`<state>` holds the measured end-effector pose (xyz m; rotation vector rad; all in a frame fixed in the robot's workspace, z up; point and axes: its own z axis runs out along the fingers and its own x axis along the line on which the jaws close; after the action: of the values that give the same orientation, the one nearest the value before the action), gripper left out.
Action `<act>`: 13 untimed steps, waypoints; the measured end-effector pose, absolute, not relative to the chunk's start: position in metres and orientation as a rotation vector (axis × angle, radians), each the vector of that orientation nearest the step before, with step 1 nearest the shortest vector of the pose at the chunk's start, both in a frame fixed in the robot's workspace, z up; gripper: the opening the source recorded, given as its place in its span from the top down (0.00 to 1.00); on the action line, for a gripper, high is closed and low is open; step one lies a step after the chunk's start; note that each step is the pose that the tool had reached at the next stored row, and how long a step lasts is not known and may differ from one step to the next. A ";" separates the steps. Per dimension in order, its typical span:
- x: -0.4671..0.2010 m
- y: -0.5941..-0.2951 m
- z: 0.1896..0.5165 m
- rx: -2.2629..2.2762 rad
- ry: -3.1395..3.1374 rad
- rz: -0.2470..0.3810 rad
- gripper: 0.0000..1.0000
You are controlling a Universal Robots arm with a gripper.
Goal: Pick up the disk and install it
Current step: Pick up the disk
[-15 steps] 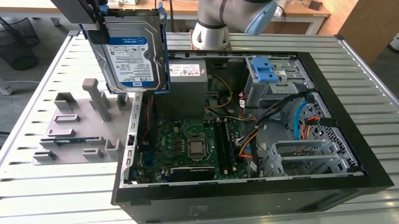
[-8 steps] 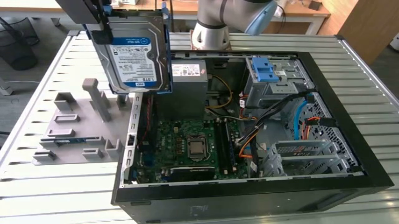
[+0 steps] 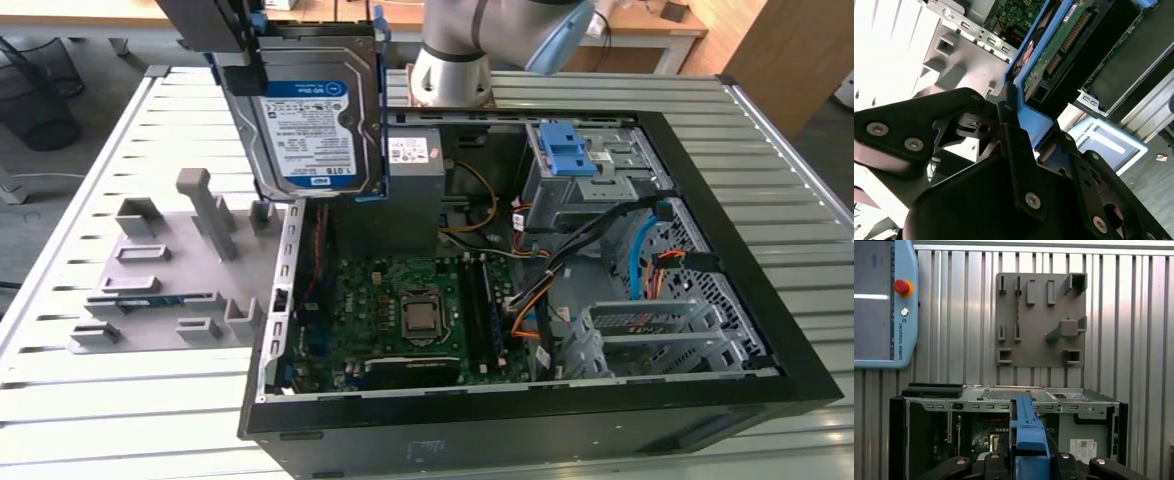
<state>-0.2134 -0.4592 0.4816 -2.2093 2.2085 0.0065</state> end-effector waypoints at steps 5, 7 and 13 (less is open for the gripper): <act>-0.205 -0.460 0.482 -2.209 2.208 0.006 0.64; -0.202 -0.460 0.482 -2.209 2.208 0.007 0.64; -0.193 -0.460 0.482 -2.209 2.209 0.006 0.64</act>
<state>-0.1929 -0.4601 0.4816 -2.2093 2.2085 0.0065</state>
